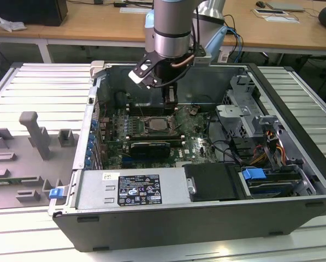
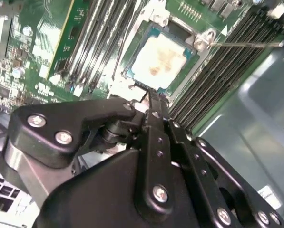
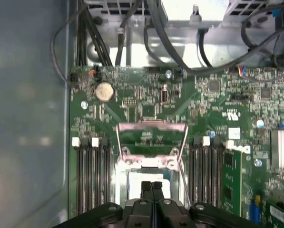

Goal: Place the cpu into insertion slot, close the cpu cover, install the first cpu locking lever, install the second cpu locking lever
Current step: 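Close the cpu cover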

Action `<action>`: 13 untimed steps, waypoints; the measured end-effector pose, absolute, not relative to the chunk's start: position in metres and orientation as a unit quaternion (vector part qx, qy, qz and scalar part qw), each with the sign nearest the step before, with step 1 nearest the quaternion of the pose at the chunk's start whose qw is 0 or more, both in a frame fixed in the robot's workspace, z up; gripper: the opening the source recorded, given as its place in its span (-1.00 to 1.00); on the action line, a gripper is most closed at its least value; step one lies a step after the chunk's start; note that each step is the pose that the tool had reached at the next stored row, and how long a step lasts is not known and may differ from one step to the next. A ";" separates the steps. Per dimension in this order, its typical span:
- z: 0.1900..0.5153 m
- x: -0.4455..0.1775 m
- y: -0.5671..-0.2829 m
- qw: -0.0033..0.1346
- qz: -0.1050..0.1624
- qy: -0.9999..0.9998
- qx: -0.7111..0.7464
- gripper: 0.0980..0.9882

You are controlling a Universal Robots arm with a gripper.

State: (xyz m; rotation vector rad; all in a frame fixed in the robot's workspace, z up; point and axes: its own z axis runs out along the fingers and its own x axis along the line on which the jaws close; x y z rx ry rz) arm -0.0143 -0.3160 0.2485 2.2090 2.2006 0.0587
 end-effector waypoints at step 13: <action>0.263 -0.001 -0.316 0.011 0.018 0.706 0.708 -0.98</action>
